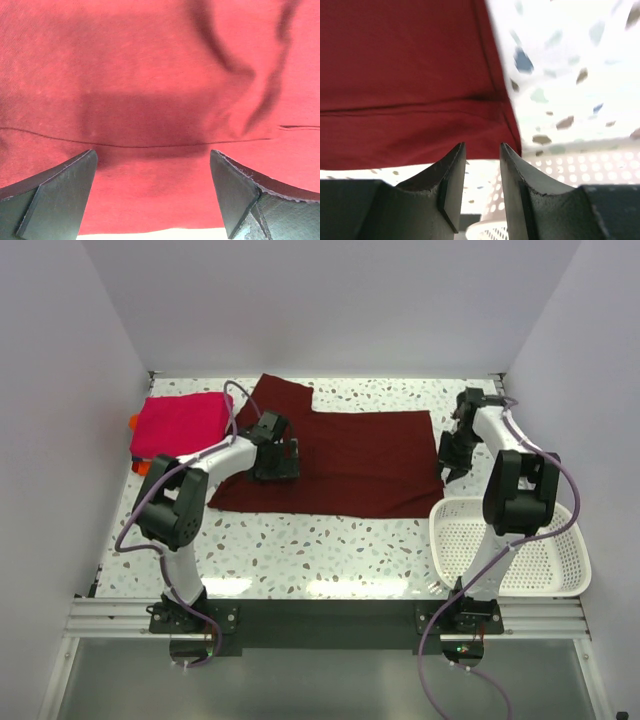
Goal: Fold and stack the t-shirts
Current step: Fold the tshirt
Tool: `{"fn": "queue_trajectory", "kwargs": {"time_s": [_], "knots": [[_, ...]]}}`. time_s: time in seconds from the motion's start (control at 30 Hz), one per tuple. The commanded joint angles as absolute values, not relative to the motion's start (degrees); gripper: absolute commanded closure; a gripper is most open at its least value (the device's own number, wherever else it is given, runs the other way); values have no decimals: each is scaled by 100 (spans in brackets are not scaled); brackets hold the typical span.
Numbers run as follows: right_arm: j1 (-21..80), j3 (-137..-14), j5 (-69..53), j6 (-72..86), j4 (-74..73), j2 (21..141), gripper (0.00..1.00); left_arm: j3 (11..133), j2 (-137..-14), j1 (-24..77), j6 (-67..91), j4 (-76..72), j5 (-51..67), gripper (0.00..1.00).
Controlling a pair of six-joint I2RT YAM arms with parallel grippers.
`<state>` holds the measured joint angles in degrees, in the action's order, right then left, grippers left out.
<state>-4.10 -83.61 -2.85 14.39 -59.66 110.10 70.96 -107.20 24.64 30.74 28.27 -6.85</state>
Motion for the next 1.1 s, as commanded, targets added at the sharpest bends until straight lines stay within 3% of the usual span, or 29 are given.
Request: {"fn": "queue_trajectory", "kwargs": {"time_s": [0.0, 0.23, 0.57, 1.07], "knots": [[-431, -9008, -676, 1152, -5933, 10748, 62, 7532, -10380, 2662, 2751, 2883, -694, 0], [-431, -9580, -1256, 721, -5801, 11478, 63, 7945, -10441, 3014, 2733, 2909, -475, 0], [-431, -9308, -1679, 369, -5326, 11874, 65, 7849, -10529, 3436, 2646, 2628, 167, 0], [-431, -8842, -1055, 229, -5062, 11813, 65, 7629, -10512, 3498, 2690, 2549, 378, 0]]}}
